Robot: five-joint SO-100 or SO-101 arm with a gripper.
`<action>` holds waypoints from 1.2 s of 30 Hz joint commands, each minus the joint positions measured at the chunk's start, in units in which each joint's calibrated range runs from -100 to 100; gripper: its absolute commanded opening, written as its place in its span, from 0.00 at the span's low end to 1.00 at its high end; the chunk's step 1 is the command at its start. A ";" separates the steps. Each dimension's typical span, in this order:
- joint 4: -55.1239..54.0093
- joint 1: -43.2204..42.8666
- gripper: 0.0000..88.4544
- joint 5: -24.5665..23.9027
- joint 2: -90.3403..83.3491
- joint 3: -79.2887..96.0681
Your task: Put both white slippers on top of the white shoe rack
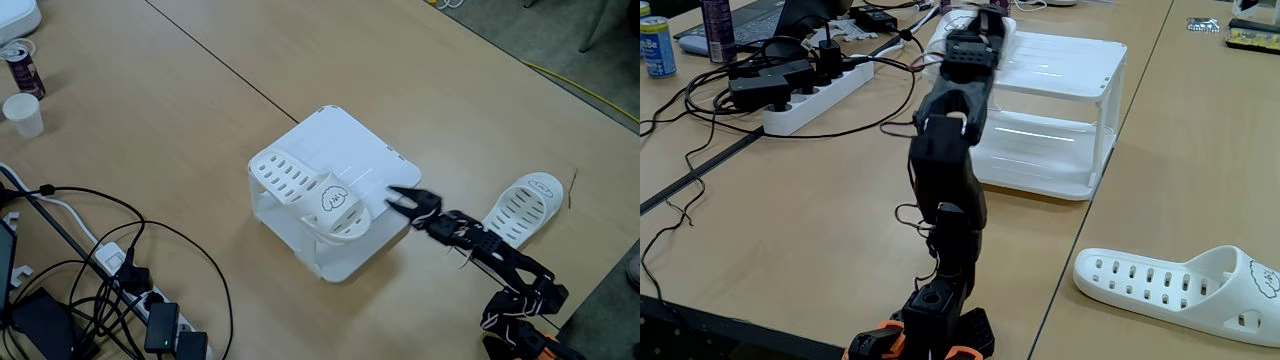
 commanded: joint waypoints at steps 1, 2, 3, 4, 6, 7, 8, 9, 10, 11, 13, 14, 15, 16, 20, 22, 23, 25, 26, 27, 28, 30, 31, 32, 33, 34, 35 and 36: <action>-0.27 8.56 0.17 0.42 -8.40 5.42; -0.27 8.81 0.17 0.42 -9.75 7.41; -0.27 8.81 0.16 0.42 -11.01 9.21; -0.27 8.64 0.13 0.42 -12.27 11.01; -0.27 6.51 0.04 0.42 -14.55 14.35; -0.19 4.94 0.00 0.42 -15.64 16.07; -0.19 3.22 0.01 0.42 -16.73 17.69; -0.19 1.00 0.01 0.42 -17.66 19.13; -0.19 -1.06 0.01 0.42 -18.33 20.40; -0.19 -3.03 0.01 0.42 -18.75 21.39; -0.19 -6.49 0.01 0.42 -18.67 22.11; -0.19 -8.54 0.01 0.42 -18.33 22.11; -0.19 -9.86 0.01 0.42 -18.25 22.11; -0.19 -11.26 0.01 0.42 -17.83 22.20; -0.27 -13.48 0.01 0.42 -14.55 20.76; -0.27 -14.38 0.01 0.42 -12.69 19.13; -0.27 -14.79 0.01 0.42 -11.77 18.50; -0.27 -15.78 0.01 0.42 -10.00 16.88; -0.27 -16.36 0.01 0.42 -9.16 16.16; -0.27 -16.93 0.01 0.42 -8.40 15.43; -0.27 -17.51 0.01 0.42 -7.56 14.80; -0.27 -17.92 0.01 0.42 -6.05 13.54; -0.27 -18.00 0.01 0.42 -5.37 12.82; -0.27 -18.00 0.01 0.42 -4.78 12.01; -0.27 -18.00 0.01 0.42 -4.11 11.28; -0.27 -18.00 0.01 0.42 -3.44 10.56; -0.27 -17.92 0.01 0.42 -2.85 9.75; -0.27 -17.84 0.01 0.42 -2.26 9.12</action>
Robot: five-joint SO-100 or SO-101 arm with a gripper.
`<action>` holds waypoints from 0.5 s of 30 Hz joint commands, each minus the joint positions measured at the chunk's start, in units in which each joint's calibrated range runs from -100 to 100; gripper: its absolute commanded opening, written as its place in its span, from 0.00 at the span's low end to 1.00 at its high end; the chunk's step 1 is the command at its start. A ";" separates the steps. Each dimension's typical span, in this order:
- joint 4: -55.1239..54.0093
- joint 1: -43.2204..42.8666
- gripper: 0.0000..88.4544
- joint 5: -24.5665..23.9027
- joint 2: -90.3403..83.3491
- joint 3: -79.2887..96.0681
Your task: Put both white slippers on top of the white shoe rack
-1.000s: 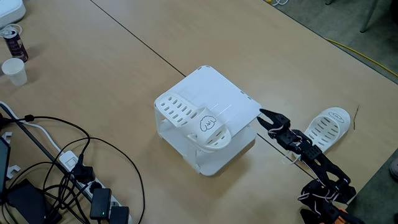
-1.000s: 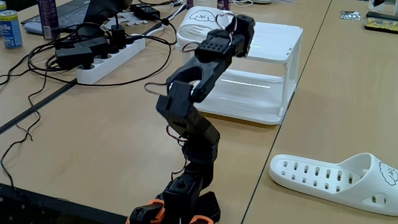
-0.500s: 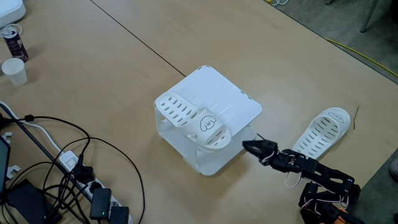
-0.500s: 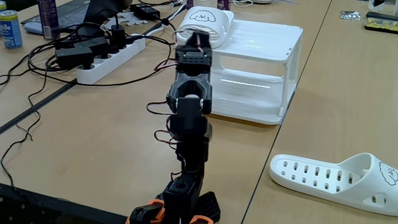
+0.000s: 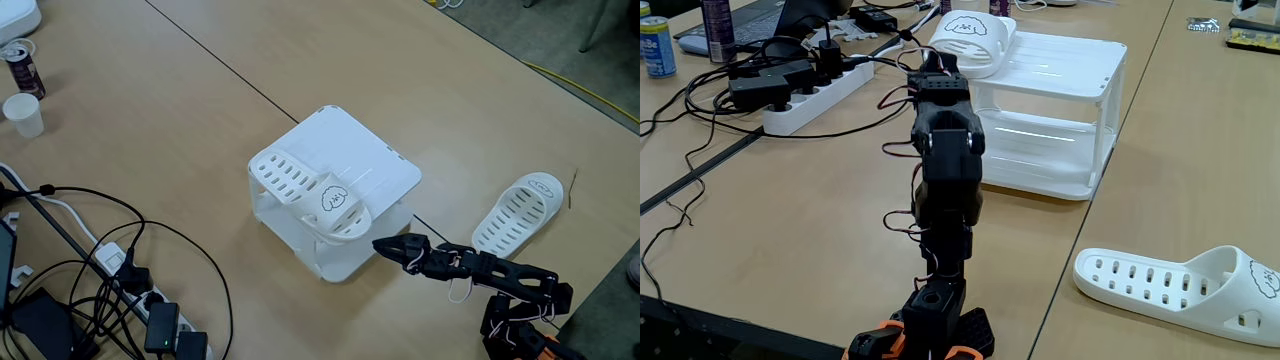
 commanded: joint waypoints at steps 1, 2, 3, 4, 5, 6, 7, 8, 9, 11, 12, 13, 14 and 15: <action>-0.27 -0.23 0.01 0.42 1.63 -6.70; -0.27 -0.14 0.01 0.42 2.22 -7.24; -0.27 -0.14 0.01 0.42 2.81 -7.69; -0.27 -0.14 0.01 0.42 3.31 -8.14; -0.27 -0.14 0.01 0.42 3.90 -8.59; -0.27 -0.14 0.01 0.42 4.40 -9.13; -0.27 -0.14 0.01 0.42 4.99 -9.49; -0.27 -0.14 0.01 0.42 5.50 -10.03; -0.27 -0.14 0.01 0.42 6.00 -10.49; -0.27 -0.14 0.01 0.42 7.10 -11.39; -0.27 -0.14 0.01 0.42 7.60 -11.84; -0.27 -0.14 0.01 0.42 8.02 -12.38; -0.27 -0.06 0.01 0.42 8.44 -12.83; -0.27 -0.06 0.01 0.42 8.95 -13.28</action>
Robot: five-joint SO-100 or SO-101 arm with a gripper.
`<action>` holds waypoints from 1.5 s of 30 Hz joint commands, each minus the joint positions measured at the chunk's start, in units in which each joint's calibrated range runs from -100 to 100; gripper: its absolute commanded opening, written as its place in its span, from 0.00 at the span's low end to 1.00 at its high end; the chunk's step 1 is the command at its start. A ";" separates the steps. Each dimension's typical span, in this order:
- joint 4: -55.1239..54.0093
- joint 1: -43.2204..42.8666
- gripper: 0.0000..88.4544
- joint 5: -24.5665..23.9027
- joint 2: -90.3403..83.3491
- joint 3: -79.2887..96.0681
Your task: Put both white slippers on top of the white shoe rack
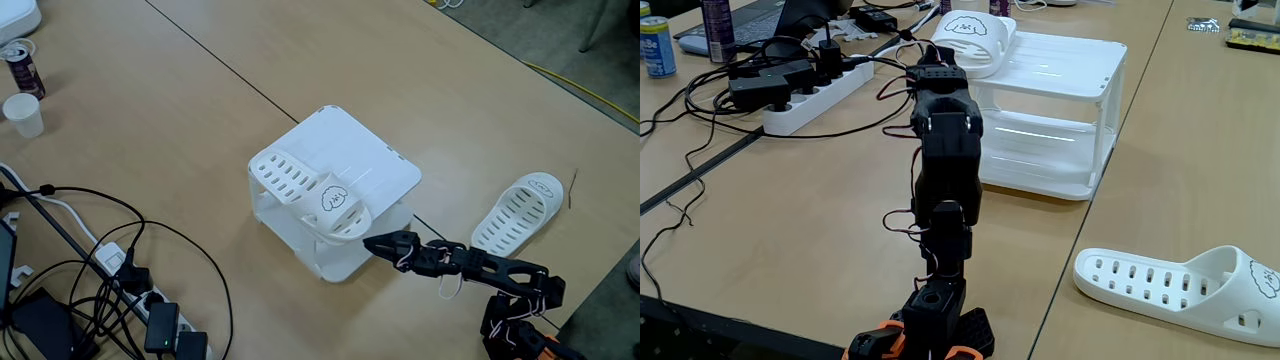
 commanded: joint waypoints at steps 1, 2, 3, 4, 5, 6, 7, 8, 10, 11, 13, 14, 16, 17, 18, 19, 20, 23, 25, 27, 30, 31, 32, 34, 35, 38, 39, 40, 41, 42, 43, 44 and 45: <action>-0.27 0.09 0.01 0.42 0.71 -5.83; -0.27 0.09 0.01 0.42 0.96 -6.01; -0.27 0.09 0.01 0.42 1.29 -6.28; -0.27 0.09 0.01 0.42 1.55 -6.46; -0.27 0.09 0.01 0.42 1.80 -6.55; -0.27 0.17 0.01 0.42 1.97 -6.55; -0.27 0.17 0.01 0.42 2.14 -6.55; -0.27 0.17 0.01 0.42 2.39 -6.55; -0.27 0.25 0.01 0.42 2.89 -6.55; -0.27 0.25 0.01 0.42 3.31 -6.55; -0.36 0.25 0.01 0.42 4.24 -7.00; -0.36 0.33 0.01 0.42 4.83 -7.54; -0.36 0.99 0.01 0.42 6.17 -8.98; -0.36 1.32 0.01 0.42 6.85 -9.89; -0.36 1.40 0.01 0.42 7.44 -10.97; -0.36 1.49 0.01 0.42 7.94 -11.96; -0.27 1.73 0.01 0.42 8.45 -12.95; -0.27 3.13 0.01 0.42 9.03 -14.58; -0.27 3.13 0.01 0.42 8.78 -14.31; -0.19 3.13 0.01 0.42 8.45 -13.67; -0.19 2.39 0.01 0.42 7.52 -11.78; -0.19 2.39 0.01 0.42 6.59 -11.06; -0.19 2.31 0.01 0.42 5.42 -10.16; -0.19 2.97 0.01 0.42 1.71 -9.16; -0.19 3.21 0.01 0.42 -0.14 -9.16; -0.10 8.23 0.01 0.42 -6.28 -8.71; -0.02 10.61 0.01 0.42 -7.96 -8.62; -0.02 13.74 0.01 0.42 -9.22 -8.35; -0.02 17.44 0.01 0.42 -10.40 -7.81; -0.02 21.39 0.01 0.42 -11.24 -7.09; -0.02 25.50 0.01 0.42 -11.75 -6.01; -0.02 30.02 0.01 0.42 -12.08 -4.56; -0.10 34.87 0.01 0.42 -12.17 -2.94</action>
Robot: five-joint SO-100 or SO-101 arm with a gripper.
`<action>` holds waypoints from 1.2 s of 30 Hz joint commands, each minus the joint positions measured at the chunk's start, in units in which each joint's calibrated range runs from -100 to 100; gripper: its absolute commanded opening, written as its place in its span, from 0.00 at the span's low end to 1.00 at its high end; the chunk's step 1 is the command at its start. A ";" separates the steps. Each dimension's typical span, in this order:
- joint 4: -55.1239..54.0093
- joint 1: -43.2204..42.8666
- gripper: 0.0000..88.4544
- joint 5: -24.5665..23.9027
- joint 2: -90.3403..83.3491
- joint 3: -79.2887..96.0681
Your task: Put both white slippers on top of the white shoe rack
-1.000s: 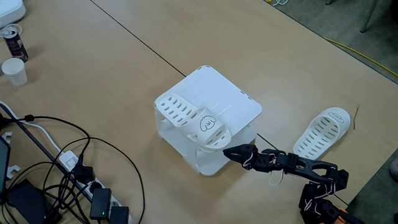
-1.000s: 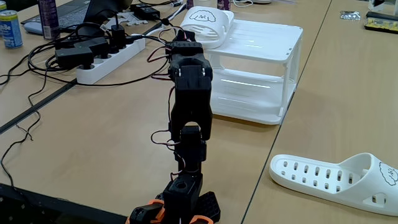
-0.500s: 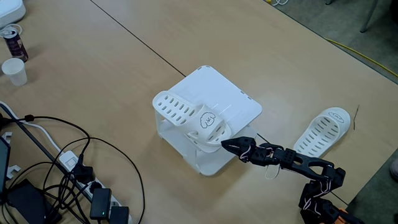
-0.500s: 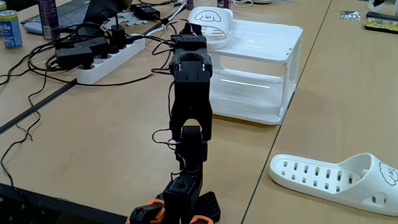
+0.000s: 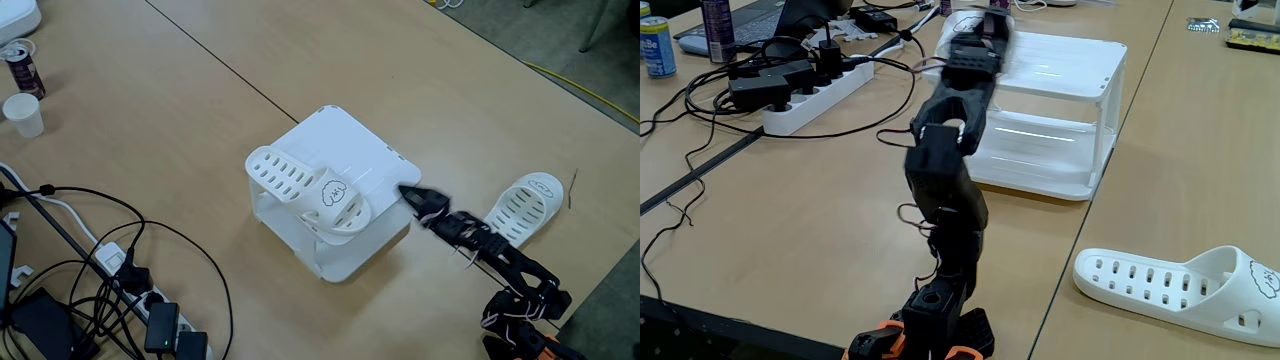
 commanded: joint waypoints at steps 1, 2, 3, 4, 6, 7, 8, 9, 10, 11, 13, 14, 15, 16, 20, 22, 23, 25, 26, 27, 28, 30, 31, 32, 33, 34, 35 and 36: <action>-0.19 20.13 0.01 0.42 -3.92 3.72; -0.19 24.16 0.01 0.42 -3.84 5.16; -0.27 28.68 0.01 0.42 -3.67 6.87; -0.27 32.05 0.01 0.42 -3.58 8.32; -0.45 37.48 0.01 0.42 -3.58 11.93; -0.62 39.78 0.01 0.42 -3.58 14.00; -0.79 42.00 0.01 0.42 -3.50 16.17; -0.88 44.14 0.01 0.42 -3.50 18.42; -0.96 46.45 0.01 0.42 -3.50 20.68; -1.05 48.34 0.03 0.42 -3.50 22.66; -1.57 51.05 0.09 0.42 -3.58 26.27; -2.69 51.96 0.11 0.42 -3.58 27.80; -4.24 52.45 0.14 0.42 -3.58 29.16; -6.23 52.86 0.15 0.42 -3.50 30.69; -8.73 53.02 0.16 0.42 -2.15 33.04; -9.94 53.11 0.16 0.42 -0.05 32.68; -11.06 53.11 0.16 0.42 1.13 32.22; -13.13 53.11 0.18 0.42 3.48 31.14; -13.99 53.11 0.19 0.42 4.75 30.24; -14.60 53.11 0.20 0.42 5.84 29.34; -14.94 53.11 0.20 0.42 6.85 28.44; -15.20 53.60 0.20 0.42 8.36 26.90; -15.20 54.67 0.20 0.42 8.62 26.45; -15.20 55.57 0.20 0.42 8.53 26.45; -15.20 56.31 0.19 0.42 8.45 26.90; -15.20 57.38 0.18 0.42 8.36 27.35; -15.20 58.62 0.15 0.42 8.36 27.89; -15.20 59.85 0.11 0.42 8.36 28.44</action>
